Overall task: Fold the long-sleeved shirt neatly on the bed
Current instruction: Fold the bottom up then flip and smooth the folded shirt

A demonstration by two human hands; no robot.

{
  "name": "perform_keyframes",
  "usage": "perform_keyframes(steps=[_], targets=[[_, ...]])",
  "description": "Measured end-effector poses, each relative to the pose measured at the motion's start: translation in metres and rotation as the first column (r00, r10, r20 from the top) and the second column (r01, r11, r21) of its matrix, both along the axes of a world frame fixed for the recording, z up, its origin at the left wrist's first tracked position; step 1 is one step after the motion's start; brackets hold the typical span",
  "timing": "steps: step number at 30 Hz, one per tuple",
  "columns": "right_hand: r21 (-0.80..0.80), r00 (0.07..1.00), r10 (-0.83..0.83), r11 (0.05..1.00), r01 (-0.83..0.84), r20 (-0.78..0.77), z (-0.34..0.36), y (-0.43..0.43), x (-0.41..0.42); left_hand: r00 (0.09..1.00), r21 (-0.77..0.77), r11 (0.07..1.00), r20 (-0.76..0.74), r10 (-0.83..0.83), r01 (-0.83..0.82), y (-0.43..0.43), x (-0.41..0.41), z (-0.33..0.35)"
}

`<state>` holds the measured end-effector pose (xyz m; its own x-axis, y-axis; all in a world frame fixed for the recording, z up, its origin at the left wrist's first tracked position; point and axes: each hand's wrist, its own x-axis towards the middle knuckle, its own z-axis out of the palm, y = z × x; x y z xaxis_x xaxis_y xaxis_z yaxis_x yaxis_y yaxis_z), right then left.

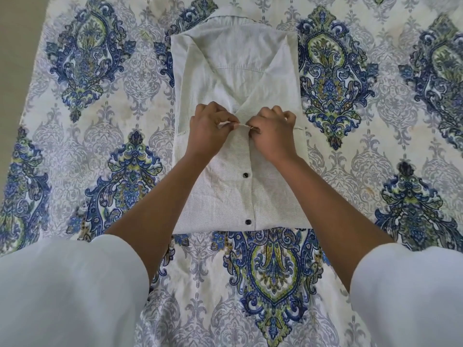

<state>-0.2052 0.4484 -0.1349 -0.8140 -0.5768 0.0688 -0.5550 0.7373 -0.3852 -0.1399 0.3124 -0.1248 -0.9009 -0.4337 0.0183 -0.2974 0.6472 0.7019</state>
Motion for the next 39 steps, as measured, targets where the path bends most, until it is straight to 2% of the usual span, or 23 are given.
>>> perform_keyframes(steps=[2, 4, 6, 8, 9, 11, 13, 15, 17, 18, 21, 23, 24, 28, 31, 33, 34, 36, 39], targets=[[0.04, 0.998, 0.013, 0.999, -0.015, 0.06, -0.002, -0.003, -0.001, 1.0, -0.033, 0.999, 0.009, -0.018, 0.018, 0.0, -0.002, -0.003], [0.025, 0.992, -0.057, 0.998, 0.055, 0.111, -0.004, -0.002, -0.004, 0.999, -0.069, 0.997, 0.016, -0.029, 0.03, 0.002, -0.005, -0.006], [-0.088, 0.963, -0.217, 0.969, 0.232, 0.16, 0.0, 0.006, -0.004, 1.0, -0.081, 0.996, 0.021, -0.02, 0.022, 0.005, -0.008, -0.01], [-0.232, 0.909, -0.354, 0.886, 0.401, 0.219, 0.005, 0.022, 0.003, 1.0, -0.065, 0.998, 0.029, 0.01, -0.008, 0.008, -0.009, -0.012], [-0.282, 0.897, -0.383, 0.856, 0.434, 0.22, 0.006, 0.031, 0.01, 0.999, -0.072, 0.997, 0.034, 0.021, -0.019, 0.009, -0.008, -0.013], [-0.329, 0.92, -0.358, 0.86, 0.391, 0.159, 0.002, 0.05, 0.027, 0.999, -0.199, 0.98, 0.035, 0.031, -0.023, 0.015, -0.001, -0.014], [-0.277, 0.958, -0.27, 0.917, 0.285, 0.09, -0.005, 0.065, 0.042, 1.0, -0.311, 0.95, 0.027, 0.014, -0.005, 0.027, 0.014, -0.012], [-0.209, 0.973, -0.221, 0.95, 0.231, 0.066, -0.011, 0.075, 0.049, 0.982, -0.326, 0.928, 0.105, -0.154, 0.181, 0.047, 0.031, -0.01], [-0.194, 0.958, -0.249, 0.942, 0.273, 0.14, -0.014, 0.08, 0.047, 0.886, -0.335, 0.828, 0.279, -0.369, 0.45, 0.061, 0.039, -0.015], [-0.198, 0.938, -0.283, 0.926, 0.321, 0.198, -0.014, 0.081, 0.043, 0.84, -0.323, 0.788, 0.349, -0.416, 0.524, 0.064, 0.038, -0.022], [-0.23, 0.807, -0.396, 0.819, 0.526, 0.438, -0.01, 0.077, 0.02, 0.788, -0.296, 0.775, 0.484, -0.382, 0.558, 0.059, 0.026, -0.038], [-0.224, 0.696, -0.407, 0.747, 0.626, 0.591, -0.004, 0.074, 0.001, 0.781, -0.32, 0.76, 0.504, -0.369, 0.565, 0.057, 0.026, -0.043], [-0.201, 0.665, -0.405, 0.741, 0.641, 0.628, -0.004, 0.074, -0.007, 0.779, -0.327, 0.753, 0.504, -0.373, 0.572, 0.057, 0.027, -0.044], [-0.125, 0.672, -0.451, 0.77, 0.626, 0.588, -0.011, 0.077, -0.02, 0.775, -0.318, 0.756, 0.511, -0.371, 0.572, 0.058, 0.027, -0.045], [-0.015, 0.799, -0.48, 0.854, 0.519, 0.362, -0.003, 0.076, -0.001, 0.834, -0.263, 0.821, 0.387, -0.392, 0.507, 0.059, 0.035, -0.033], [0.047, 0.921, -0.352, 0.936, 0.349, 0.164, 0.001, 0.071, 0.035, 0.908, -0.216, 0.901, 0.276, -0.314, 0.377, 0.06, 0.054, -0.024], [0.059, 0.962, -0.249, 0.968, 0.244, 0.112, 0.0, 0.068, 0.058, 0.927, -0.206, 0.924, 0.266, -0.263, 0.322, 0.061, 0.066, -0.021], [0.116, 0.993, -0.084, 0.991, 0.074, 0.085, -0.01, 0.066, 0.095, 0.921, -0.239, 0.927, 0.333, -0.201, 0.289, 0.061, 0.095, -0.025], [0.303, 0.986, -0.083, 0.952, 0.035, 0.147, -0.034, 0.09, 0.104, 0.883, -0.34, 0.877, 0.436, -0.174, 0.341, 0.051, 0.121, -0.044]])
